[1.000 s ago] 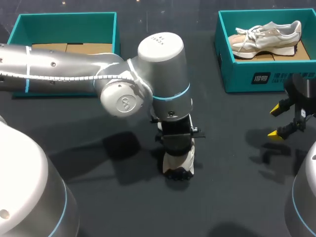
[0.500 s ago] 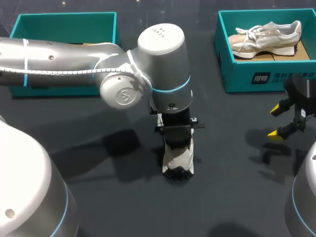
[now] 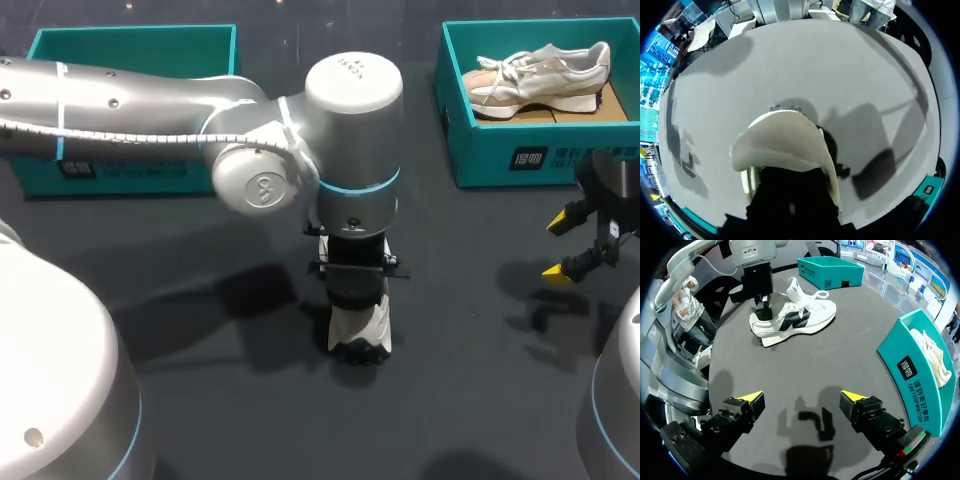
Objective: Take the shoe out of the shoebox, open the shoe tongue, remove and reinsert the insole, then place the shoe into the shoebox
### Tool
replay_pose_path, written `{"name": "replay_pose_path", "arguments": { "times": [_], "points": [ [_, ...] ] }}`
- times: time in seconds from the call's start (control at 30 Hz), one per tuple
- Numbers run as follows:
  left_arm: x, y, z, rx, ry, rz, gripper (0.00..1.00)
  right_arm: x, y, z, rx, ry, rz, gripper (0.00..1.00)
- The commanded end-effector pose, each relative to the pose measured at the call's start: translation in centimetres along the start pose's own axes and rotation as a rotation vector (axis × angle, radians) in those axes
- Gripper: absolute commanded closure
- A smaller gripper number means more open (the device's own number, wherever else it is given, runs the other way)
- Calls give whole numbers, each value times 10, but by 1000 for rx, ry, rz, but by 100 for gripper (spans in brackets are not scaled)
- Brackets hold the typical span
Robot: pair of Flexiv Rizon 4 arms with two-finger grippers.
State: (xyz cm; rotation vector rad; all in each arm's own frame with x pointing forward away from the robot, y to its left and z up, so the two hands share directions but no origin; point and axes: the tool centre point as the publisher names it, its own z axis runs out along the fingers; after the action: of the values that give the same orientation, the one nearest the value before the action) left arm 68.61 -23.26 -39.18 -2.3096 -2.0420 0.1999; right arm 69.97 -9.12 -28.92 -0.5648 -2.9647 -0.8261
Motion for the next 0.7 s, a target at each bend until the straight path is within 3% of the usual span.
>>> {"name": "replay_pose_path", "arguments": {
  "times": [0.03, 0.13, 0.47, 0.7],
  "points": [
    [-11, 10, 21, -8, 21, -24, 100, 2, 0, 0, 1, -2, 0, 0],
    [-8, 14, 14, -19, 10, -35, 100, 2, 0, 0, 1, -2, 0, 0],
    [-2, 8, -43, -140, -75, -22, 100, 2, 0, 0, 1, -2, 0, 0],
    [0, 12, -63, -231, -105, -56, 100, 2, 0, 0, 1, -2, 0, 0]
  ]
}}
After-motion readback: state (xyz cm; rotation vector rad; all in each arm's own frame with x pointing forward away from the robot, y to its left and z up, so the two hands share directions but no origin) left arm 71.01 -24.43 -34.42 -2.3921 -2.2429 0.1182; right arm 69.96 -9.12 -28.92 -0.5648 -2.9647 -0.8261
